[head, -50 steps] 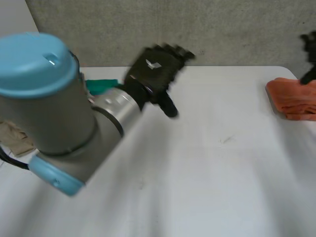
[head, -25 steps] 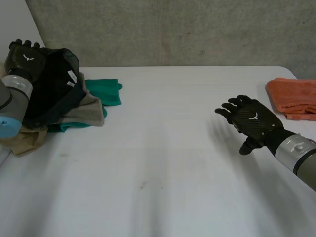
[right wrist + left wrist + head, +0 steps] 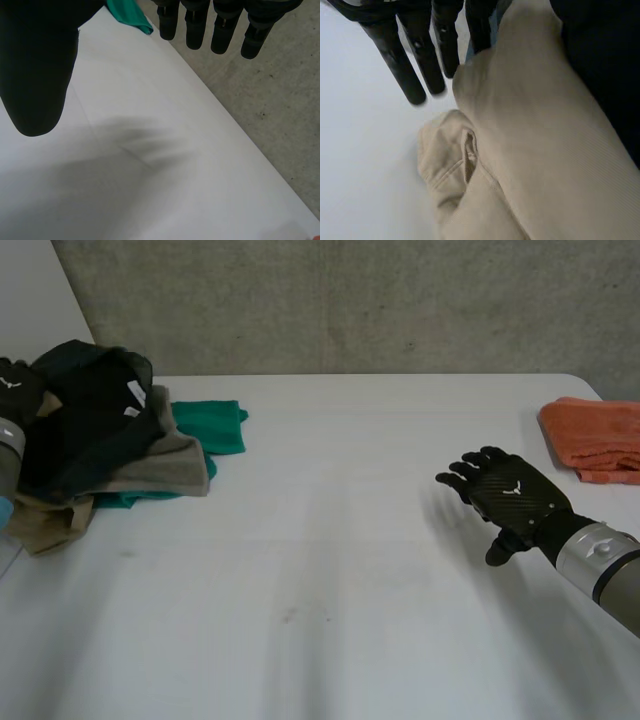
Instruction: Fold the laundry.
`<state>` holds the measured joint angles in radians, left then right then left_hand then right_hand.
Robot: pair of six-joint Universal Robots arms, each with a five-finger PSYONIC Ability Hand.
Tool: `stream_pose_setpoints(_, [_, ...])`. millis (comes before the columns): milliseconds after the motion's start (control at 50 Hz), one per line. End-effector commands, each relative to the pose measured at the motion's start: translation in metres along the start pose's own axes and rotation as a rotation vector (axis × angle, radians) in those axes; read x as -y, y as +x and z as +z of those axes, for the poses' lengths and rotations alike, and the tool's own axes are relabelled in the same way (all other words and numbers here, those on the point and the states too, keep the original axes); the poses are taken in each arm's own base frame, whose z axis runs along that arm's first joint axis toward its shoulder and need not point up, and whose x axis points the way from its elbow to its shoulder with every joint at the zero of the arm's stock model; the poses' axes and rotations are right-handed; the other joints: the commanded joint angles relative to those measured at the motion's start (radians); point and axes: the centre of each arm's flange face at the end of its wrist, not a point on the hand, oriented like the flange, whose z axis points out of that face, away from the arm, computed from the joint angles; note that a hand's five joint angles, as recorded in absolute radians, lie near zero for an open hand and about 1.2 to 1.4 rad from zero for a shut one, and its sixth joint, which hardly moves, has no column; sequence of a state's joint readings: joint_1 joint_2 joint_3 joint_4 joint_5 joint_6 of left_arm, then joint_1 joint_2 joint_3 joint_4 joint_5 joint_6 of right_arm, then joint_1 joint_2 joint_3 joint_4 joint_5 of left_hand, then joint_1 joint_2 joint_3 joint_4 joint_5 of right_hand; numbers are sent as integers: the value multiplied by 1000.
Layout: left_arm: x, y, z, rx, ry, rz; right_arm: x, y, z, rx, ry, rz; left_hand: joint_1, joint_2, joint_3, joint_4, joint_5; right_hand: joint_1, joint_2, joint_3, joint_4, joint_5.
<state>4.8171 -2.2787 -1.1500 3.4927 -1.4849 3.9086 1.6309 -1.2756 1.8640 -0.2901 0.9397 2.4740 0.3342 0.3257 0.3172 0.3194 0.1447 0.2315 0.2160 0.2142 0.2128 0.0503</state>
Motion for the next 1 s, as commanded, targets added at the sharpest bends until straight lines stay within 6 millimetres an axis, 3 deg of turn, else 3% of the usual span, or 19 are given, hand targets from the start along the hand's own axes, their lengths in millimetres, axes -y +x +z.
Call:
stream_pose_setpoints(20, [1,2,0,14,4,-7,-5,-3,2,8,-14,7,1061,1070,1078,1076,1076,-57,-41,-40,-38,-50])
stream_pose_setpoints(80, [19,-6,-1,38,53,-34,-5,-2,2,5,-15,6,1062,1071,1079,1077,1077,-57,-41,-40,-38,-50])
stream_pose_setpoints(100, [41,-14,-5,56,102,-71,-5,-2,2,5,-15,6,1062,1071,1079,1077,1077,-57,-41,-40,-38,-50])
stream_pose_setpoints(160, [75,-25,-13,72,182,-146,-5,0,2,1,-15,6,1062,1071,1079,1077,1077,-57,-41,-40,-38,-50])
stream_pose_setpoints(180, [101,-33,-21,78,244,-200,-5,-1,2,2,-14,6,1062,1071,1079,1077,1077,-57,-41,-40,-38,-50])
stream_pose_setpoints(240, [138,-48,-33,94,337,-271,-5,0,2,1,-15,6,1062,1071,1079,1077,1077,-57,-41,-40,-38,-50])
stream_pose_setpoints(260, [163,-59,-43,102,400,-316,-5,0,2,1,-15,6,1062,1071,1079,1077,1077,-57,-41,-40,-38,-50])
stream_pose_setpoints(320, [199,-75,-61,109,496,-379,-5,0,2,1,-15,6,1062,1071,1079,1077,1077,-57,-41,-40,-38,-50])
stream_pose_setpoints(340, [219,-82,-73,104,550,-420,-5,0,2,1,-15,6,1062,1071,1079,1077,1077,-57,-41,-40,-38,-50])
stream_pose_setpoints(460, [270,-77,-109,-10,667,-548,-5,0,2,1,-15,6,1062,1071,1079,1077,1077,-57,-41,-40,-38,-50])
stream_pose_setpoints(540, [307,-57,-140,-132,727,-633,-5,0,2,1,-15,8,1062,1071,1079,1077,1077,-57,-41,-40,-38,-50])
stream_pose_setpoints(640, [315,-47,-145,-162,732,-657,-5,1,2,-3,-15,8,1062,1071,1079,1077,1077,-57,-41,-40,-38,-50])
stream_pose_setpoints(680, [317,-30,-149,-214,727,-665,-5,1,2,-6,-14,7,1062,1071,1079,1077,1077,-57,-41,-40,-38,-50])
stream_pose_setpoints(780, [341,28,-193,-414,739,-741,-7,10,2,-59,-41,9,1062,1071,1079,1077,1077,-57,-41,-40,-38,-50])
stream_pose_setpoints(840, [344,47,-205,-485,727,-772,-10,18,2,-114,-71,11,1062,1071,1079,1077,1077,-57,-41,-40,-38,-50])
stream_pose_setpoints(940, [323,83,-201,-556,641,-769,-13,23,2,-162,-103,9,1062,1071,1079,1077,1077,-57,-41,-40,-38,-50])
stream_pose_setpoints(1000, [309,104,-202,-595,583,-741,-15,30,1,-200,-124,13,407,416,424,422,422,-57,-41,-40,-38,-50])
